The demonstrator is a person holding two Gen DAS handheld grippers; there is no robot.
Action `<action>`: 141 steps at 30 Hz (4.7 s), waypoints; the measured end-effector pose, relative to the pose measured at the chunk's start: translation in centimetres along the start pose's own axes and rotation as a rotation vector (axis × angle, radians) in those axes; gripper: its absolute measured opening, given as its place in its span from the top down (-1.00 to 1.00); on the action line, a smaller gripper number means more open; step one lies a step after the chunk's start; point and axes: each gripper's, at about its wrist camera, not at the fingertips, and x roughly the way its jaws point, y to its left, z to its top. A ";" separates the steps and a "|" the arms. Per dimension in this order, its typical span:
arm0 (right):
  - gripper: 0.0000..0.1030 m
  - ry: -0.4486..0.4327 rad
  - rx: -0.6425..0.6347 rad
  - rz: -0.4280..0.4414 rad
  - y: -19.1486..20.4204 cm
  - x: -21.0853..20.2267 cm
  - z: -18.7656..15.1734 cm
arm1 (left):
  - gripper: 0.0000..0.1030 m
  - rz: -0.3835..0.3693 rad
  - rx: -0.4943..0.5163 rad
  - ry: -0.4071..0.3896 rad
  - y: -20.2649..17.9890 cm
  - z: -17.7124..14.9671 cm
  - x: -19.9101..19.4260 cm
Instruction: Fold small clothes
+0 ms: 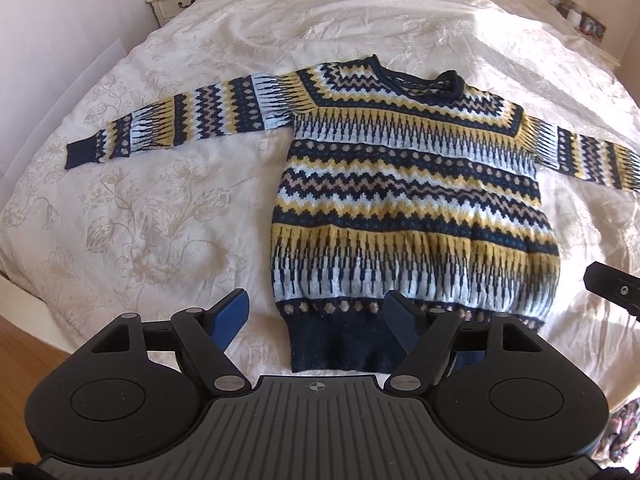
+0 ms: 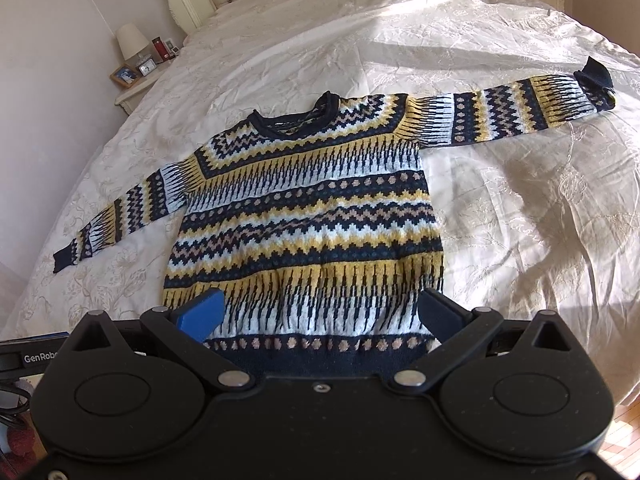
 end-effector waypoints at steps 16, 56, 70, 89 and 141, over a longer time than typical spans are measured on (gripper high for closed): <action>-0.64 -0.100 -0.090 -0.354 -13.5 4.7 13.1 | -0.05 0.029 -0.088 0.055 -3.5 6.7 5.1; 0.78 -0.306 0.064 -0.215 -22.7 6.3 24.1 | -0.01 -0.065 -0.078 0.119 -7.2 11.7 10.5; 0.78 -0.234 -0.123 0.230 5.2 14.7 22.6 | -0.01 -0.079 -0.061 0.076 4.1 12.4 11.9; -0.14 0.054 -0.176 0.201 11.8 23.0 13.4 | -0.01 -0.079 -0.076 0.045 11.2 15.8 17.0; 0.73 0.121 0.082 -0.261 -10.5 28.5 20.0 | 0.59 0.077 -0.022 0.002 4.6 23.9 25.7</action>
